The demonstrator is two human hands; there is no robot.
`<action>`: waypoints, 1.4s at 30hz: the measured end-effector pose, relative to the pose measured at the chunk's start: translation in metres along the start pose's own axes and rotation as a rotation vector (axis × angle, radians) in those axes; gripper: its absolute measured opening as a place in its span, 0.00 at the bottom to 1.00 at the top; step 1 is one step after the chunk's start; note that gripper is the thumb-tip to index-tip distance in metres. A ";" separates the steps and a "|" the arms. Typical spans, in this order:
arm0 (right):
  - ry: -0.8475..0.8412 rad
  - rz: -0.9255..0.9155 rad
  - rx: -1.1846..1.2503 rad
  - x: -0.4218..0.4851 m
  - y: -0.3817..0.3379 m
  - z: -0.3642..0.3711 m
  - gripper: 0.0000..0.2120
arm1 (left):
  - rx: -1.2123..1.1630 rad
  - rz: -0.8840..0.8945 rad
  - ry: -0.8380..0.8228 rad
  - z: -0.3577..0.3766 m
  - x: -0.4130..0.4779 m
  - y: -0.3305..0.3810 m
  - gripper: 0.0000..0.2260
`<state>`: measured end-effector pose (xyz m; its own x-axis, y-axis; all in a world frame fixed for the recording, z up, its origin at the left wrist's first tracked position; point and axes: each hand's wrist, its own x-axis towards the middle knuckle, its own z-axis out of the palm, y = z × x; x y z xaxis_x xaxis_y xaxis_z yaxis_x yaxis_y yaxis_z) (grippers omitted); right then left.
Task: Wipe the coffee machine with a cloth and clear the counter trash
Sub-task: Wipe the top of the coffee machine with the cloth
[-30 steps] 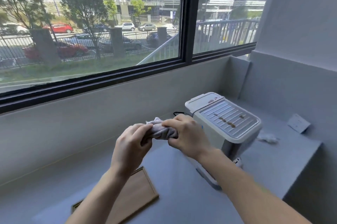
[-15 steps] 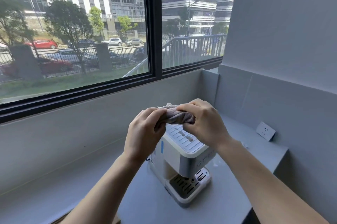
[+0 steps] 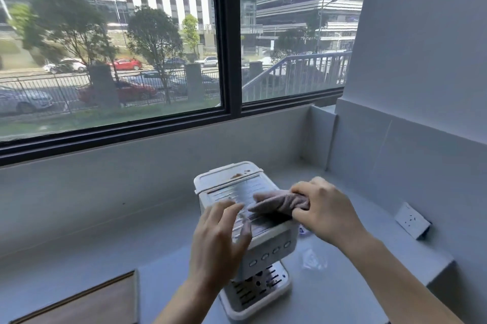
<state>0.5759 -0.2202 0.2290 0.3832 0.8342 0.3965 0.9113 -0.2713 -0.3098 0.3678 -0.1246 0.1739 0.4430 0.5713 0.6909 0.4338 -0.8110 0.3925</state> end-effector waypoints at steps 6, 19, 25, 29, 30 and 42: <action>0.055 -0.068 -0.074 0.005 -0.010 0.037 0.16 | 0.157 -0.343 -0.182 0.028 -0.022 0.007 0.37; -0.080 -0.093 0.277 0.021 -0.014 0.069 0.21 | 0.060 -0.022 0.153 0.042 -0.036 -0.011 0.11; -0.058 -0.145 0.302 0.020 -0.010 0.068 0.19 | 0.015 0.174 0.181 0.046 -0.037 -0.017 0.09; -0.077 -0.080 0.218 0.028 -0.021 0.069 0.19 | 0.021 0.244 0.165 0.044 -0.038 -0.020 0.08; -0.055 -0.154 0.229 0.017 -0.025 0.069 0.19 | 0.025 0.262 0.160 0.044 -0.037 -0.021 0.08; 0.109 -0.201 0.335 -0.002 -0.030 0.062 0.10 | 0.033 0.255 0.162 0.043 -0.036 -0.022 0.08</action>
<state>0.5386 -0.1836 0.1838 0.2321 0.7940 0.5619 0.8771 0.0788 -0.4737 0.3757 -0.1214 0.1145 0.4115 0.3200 0.8534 0.3507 -0.9198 0.1759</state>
